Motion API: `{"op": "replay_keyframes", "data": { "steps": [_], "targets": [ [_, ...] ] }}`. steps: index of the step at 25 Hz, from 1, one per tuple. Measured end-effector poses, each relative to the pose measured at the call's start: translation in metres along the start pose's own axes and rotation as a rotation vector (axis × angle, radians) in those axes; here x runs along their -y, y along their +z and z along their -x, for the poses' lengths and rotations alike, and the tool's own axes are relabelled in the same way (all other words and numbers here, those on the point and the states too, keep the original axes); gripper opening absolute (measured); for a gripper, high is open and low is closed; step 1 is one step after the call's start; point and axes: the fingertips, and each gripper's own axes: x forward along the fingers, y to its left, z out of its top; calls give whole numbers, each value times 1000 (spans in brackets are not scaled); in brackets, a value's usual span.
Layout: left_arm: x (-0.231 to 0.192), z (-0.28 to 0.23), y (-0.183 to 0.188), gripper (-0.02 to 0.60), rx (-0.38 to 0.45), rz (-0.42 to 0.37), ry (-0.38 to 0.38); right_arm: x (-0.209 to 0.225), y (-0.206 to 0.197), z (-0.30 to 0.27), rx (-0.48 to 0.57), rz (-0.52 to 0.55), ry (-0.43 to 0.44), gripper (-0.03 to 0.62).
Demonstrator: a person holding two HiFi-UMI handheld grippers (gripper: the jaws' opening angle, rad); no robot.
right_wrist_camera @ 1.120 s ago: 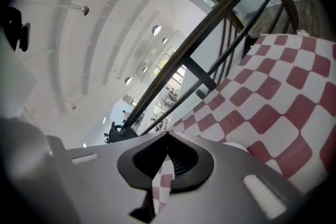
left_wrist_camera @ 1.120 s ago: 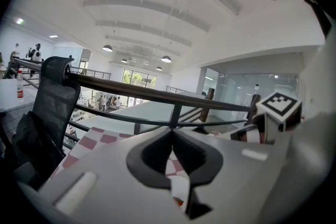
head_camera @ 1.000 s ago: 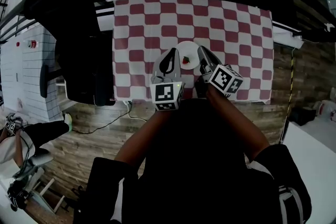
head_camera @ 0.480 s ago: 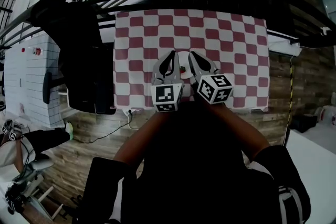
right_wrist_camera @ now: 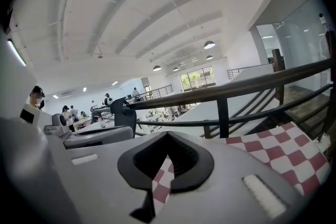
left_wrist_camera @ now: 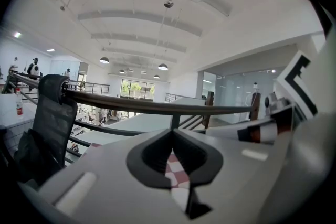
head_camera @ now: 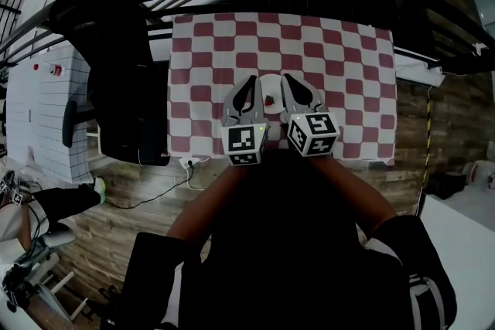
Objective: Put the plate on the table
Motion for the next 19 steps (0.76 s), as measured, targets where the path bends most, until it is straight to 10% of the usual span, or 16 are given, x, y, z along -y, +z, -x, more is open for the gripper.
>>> {"op": "replay_keyframes", "data": {
  "steps": [19],
  "targets": [
    [4, 11, 1, 11, 8, -10, 3, -7, -1, 6, 3, -8, 13, -3]
  ]
}}
